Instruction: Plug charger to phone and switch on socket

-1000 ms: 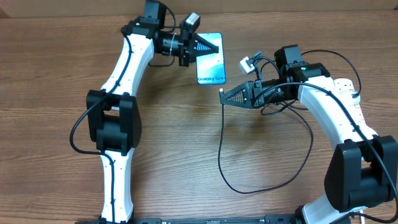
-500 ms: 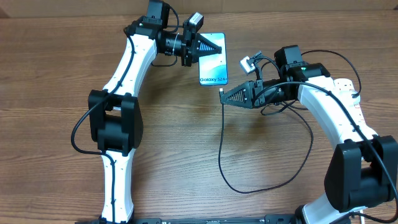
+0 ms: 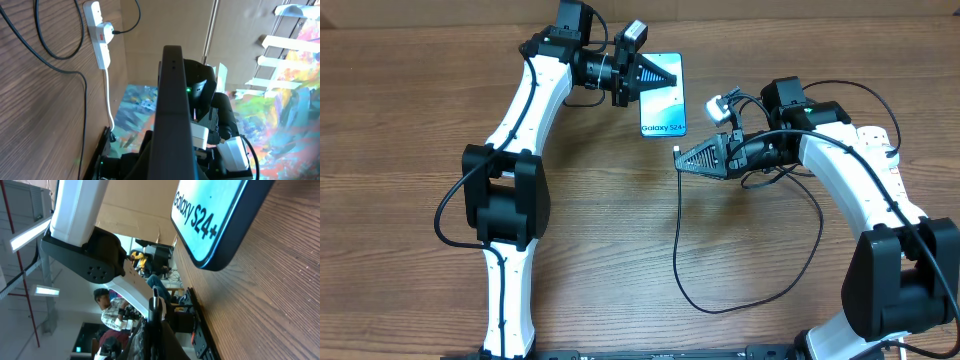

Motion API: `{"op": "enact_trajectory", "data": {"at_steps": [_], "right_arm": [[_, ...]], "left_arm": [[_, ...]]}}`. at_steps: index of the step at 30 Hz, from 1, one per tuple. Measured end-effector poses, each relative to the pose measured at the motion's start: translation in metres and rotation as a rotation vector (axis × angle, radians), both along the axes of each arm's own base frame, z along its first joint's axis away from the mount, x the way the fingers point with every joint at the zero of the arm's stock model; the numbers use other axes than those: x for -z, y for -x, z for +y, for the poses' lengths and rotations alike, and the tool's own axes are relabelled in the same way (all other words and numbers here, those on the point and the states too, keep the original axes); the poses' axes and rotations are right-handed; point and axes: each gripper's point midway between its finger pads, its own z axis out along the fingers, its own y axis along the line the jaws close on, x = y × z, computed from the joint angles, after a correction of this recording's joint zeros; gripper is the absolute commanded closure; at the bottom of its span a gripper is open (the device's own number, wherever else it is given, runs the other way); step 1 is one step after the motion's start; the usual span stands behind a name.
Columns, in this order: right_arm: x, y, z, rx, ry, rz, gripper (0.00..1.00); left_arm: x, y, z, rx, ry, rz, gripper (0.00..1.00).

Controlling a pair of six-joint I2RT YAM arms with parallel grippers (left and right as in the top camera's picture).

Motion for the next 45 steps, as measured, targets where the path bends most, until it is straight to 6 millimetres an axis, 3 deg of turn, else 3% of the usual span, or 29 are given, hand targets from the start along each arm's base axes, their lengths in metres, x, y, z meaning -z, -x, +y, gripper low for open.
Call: {"op": "enact_trajectory", "data": {"at_steps": [23, 45], "right_arm": [[0.000, 0.000, 0.000, 0.003, 0.002, 0.022, 0.96], [0.007, -0.013, 0.001, 0.031, 0.054, 0.031, 0.96]], "left_arm": [[0.000, 0.011, -0.017, 0.038, 0.001, 0.001, 0.96], [-0.005, 0.005, -0.018, 0.040, 0.016, -0.014, 0.96]]}}
